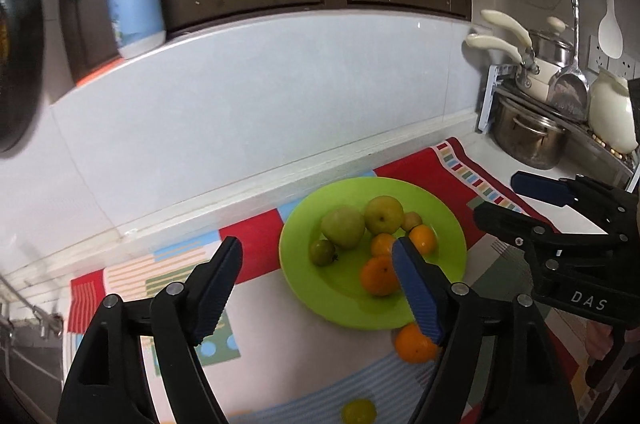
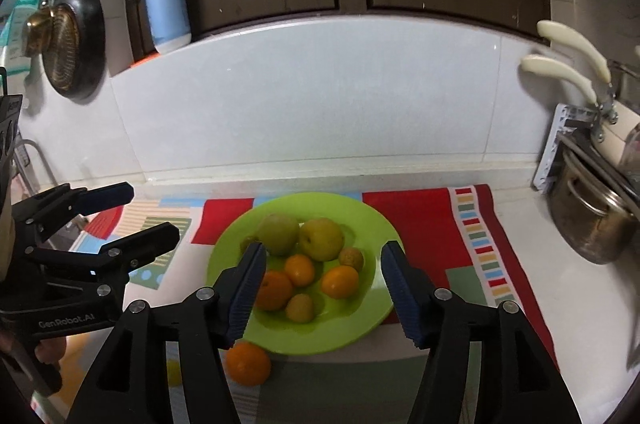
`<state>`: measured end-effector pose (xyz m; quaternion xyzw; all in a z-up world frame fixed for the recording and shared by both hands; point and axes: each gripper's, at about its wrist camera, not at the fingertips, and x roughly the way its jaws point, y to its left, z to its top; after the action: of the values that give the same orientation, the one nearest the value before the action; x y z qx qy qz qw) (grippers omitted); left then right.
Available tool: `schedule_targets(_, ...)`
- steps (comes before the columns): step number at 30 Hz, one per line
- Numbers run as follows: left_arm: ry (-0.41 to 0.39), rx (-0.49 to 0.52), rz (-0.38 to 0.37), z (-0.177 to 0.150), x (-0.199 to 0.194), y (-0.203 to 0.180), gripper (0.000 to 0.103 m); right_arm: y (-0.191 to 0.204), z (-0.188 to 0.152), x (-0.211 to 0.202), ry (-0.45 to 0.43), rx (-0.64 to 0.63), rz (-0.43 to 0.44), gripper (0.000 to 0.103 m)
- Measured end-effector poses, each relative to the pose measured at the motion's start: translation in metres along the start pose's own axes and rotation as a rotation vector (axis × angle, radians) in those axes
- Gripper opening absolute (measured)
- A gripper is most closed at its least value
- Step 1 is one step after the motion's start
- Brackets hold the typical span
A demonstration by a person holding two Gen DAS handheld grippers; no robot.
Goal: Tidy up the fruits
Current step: 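Withdraw both tools toward the last orange and green lime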
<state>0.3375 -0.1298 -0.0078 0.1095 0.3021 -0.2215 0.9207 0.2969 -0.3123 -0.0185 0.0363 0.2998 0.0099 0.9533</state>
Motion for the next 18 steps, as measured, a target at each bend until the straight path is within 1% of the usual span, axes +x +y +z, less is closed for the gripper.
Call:
schedule_targets(10, -0.016, -0.051, 0.046, -0.021, -0.047, -0.002, 0.081, 0.017, -0.012, -0.042, -0.033, -0.024, 0.017, 0.063)
schedule_targets(18, -0.007, -0.071, 0.094, -0.045, -0.071, -0.007, 0.082, 0.029, -0.028, -0.06, -0.019, -0.06, 0.048, 0.063)
